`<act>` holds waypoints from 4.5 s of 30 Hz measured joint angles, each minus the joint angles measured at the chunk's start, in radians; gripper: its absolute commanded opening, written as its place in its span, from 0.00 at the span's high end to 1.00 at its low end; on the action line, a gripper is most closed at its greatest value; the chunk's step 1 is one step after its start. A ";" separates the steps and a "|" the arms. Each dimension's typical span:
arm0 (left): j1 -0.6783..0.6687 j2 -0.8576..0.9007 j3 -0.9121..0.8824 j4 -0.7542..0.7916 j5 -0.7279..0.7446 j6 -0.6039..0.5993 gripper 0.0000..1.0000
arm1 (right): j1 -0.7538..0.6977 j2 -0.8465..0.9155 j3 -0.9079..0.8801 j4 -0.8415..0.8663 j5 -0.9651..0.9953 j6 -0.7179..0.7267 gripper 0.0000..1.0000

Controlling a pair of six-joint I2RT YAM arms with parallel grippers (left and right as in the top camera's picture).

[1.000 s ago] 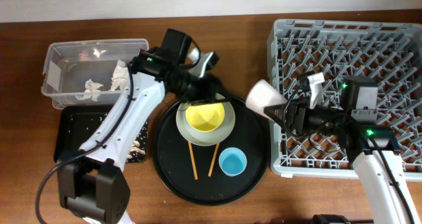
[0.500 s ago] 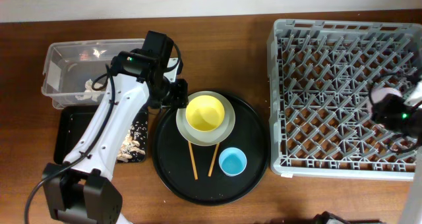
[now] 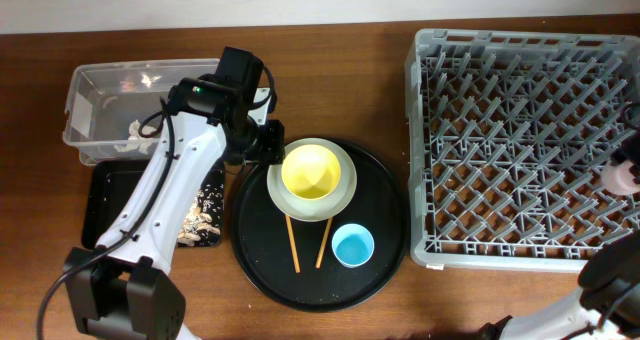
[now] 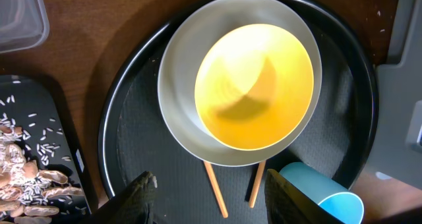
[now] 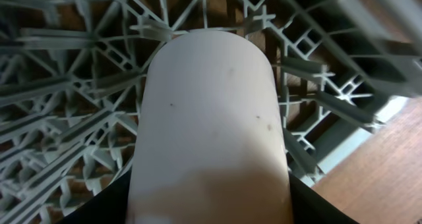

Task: Sort waste into correct bins and load items into the dishwasher rack
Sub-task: 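Hand the pink cup to the right gripper and place it in the rack, then grasp the blue cup with the left gripper and lift it, then pass the blue cup from the left gripper to the right gripper, then place the blue cup upside down in the rack with the right gripper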

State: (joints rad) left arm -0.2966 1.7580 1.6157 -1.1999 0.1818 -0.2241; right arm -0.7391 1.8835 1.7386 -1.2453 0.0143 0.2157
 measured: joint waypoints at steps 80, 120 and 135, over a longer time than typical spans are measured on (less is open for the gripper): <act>0.003 -0.144 -0.198 0.851 1.154 -0.230 1.00 | 0.767 -0.261 0.034 -0.222 -1.316 -0.800 0.39; 0.004 -0.136 -0.200 1.065 1.134 -0.414 0.79 | 0.813 -0.259 0.033 -0.168 -1.268 -0.807 0.38; 0.013 -0.134 -0.196 0.340 0.440 -0.053 0.60 | 0.778 -0.259 0.032 -0.193 -0.569 -0.522 0.67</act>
State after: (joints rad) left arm -0.2832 1.6238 1.4197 -0.8597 0.6216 -0.2775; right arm 0.0391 1.6245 1.7706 -1.4384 -0.5545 -0.3061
